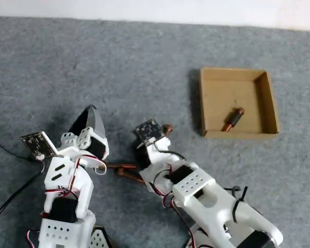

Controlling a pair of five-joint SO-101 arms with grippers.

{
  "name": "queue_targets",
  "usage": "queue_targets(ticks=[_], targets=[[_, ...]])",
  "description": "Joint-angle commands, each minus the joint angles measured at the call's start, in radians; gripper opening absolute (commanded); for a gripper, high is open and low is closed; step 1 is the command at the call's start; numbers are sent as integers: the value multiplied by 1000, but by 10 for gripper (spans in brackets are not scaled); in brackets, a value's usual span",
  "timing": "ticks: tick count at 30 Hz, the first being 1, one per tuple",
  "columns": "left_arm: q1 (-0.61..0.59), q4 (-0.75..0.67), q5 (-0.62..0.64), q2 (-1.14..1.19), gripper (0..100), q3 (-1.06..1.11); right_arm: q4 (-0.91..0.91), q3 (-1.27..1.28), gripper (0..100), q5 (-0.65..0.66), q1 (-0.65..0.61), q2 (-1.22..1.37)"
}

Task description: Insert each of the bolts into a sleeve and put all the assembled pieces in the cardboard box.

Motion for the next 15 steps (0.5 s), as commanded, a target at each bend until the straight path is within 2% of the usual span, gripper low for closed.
queue_targets(ticks=[1, 5, 12, 15], targets=[[-13, -18, 3, -5, 7, 19, -24, -4, 6, 9, -2, -28], [-13, -18, 3, -5, 7, 19, -21, -5, 5, 11, 5, -39], [-13, -18, 3, -5, 7, 19, -19, -8, 5, 15, 113, -41], [-13, -18, 3, -7, 7, 19, -19, -7, 5, 97, 128, -74]])
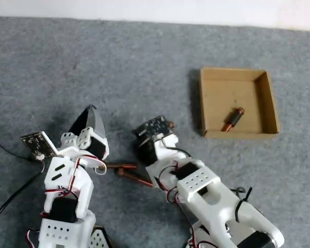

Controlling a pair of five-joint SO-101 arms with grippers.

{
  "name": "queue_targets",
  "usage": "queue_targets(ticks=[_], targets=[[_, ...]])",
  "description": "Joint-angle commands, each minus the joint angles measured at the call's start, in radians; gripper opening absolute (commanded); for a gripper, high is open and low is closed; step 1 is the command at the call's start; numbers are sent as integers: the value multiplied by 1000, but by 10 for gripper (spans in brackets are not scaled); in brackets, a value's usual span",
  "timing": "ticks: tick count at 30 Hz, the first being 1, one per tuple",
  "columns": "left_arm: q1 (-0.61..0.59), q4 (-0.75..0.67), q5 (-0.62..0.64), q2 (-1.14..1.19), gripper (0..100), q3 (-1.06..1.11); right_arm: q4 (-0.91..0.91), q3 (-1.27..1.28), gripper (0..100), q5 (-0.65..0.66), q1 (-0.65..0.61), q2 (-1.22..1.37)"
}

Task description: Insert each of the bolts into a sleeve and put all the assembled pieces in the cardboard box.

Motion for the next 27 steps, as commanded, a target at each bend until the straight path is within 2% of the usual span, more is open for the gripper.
queue_targets(ticks=[1, 6, 19, 23, 27], targets=[[-13, -18, 3, -7, 7, 19, -19, -13, 5, 83, 31, -101], [-13, -18, 3, -7, 7, 19, 15, 70, 5, 97, 41, -363], [-8, -18, 3, -4, 7, 19, 16, 384, 5, 101, 163, -1141], [-8, -18, 3, -4, 7, 19, 16, 444, 5, 101, 222, -1288], [-7, -18, 3, -4, 7, 19, 13, 456, 5, 101, 269, -1273]])
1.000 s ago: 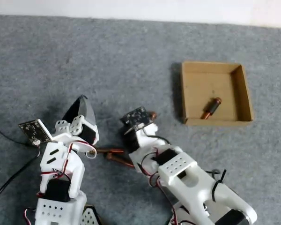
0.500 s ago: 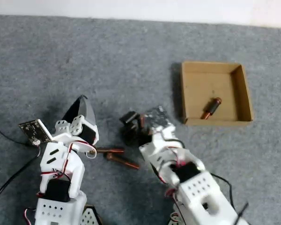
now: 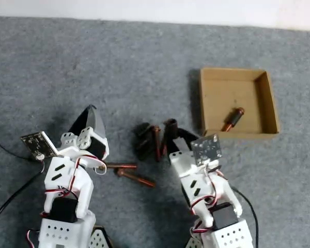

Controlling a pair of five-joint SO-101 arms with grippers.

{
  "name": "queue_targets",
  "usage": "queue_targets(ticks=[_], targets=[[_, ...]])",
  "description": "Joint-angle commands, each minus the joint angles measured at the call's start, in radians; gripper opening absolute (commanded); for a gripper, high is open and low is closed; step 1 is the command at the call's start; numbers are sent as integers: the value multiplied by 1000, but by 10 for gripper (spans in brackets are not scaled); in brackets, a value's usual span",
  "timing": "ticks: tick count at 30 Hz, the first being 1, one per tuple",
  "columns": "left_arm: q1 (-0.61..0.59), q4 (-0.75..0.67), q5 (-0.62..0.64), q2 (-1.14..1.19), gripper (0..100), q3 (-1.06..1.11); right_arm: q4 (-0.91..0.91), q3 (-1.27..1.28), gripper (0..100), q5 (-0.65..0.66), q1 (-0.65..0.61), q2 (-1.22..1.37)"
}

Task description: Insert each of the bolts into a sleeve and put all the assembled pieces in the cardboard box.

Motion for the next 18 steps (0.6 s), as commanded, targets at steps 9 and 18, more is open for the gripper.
queue_targets(ticks=[9, 18], targets=[[5, -18, -31, -4, 7, 18, -1, 16, 5, 9, 35, -30], [53, 137, -11, -1, 7, -68, -1, 16, 5, 9, 36, -30]])
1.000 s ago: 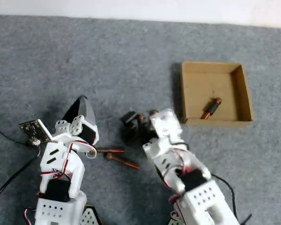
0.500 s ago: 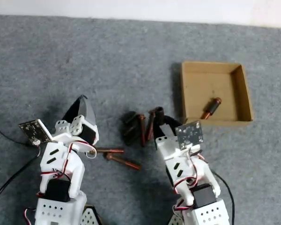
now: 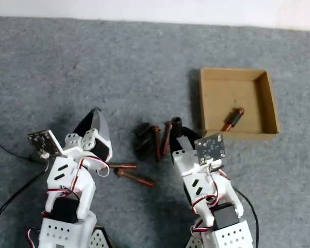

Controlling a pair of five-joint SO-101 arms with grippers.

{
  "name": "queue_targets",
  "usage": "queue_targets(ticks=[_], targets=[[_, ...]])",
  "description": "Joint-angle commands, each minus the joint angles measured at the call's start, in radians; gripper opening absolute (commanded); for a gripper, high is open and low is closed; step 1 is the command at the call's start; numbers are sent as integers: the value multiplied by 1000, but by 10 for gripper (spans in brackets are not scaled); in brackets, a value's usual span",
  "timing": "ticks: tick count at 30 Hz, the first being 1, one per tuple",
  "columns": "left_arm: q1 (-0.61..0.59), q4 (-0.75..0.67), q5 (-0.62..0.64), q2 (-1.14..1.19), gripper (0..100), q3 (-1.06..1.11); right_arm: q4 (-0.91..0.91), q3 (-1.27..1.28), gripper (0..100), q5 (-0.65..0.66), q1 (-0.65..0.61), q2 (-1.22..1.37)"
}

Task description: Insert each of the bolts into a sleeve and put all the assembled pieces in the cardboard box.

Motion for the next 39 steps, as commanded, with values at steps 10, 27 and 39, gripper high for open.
queue_targets(ticks=[10, 27, 39], targets=[[21, 184, 40, 28, 7, -130, -1, 16, 5, 9, 10, -19], [257, -17, 37, 1007, 7, -487, -2, 16, 5, 6, 140, -19], [335, -15, 35, 1469, 8, -736, -22, 16, 5, 3, 208, -19]])
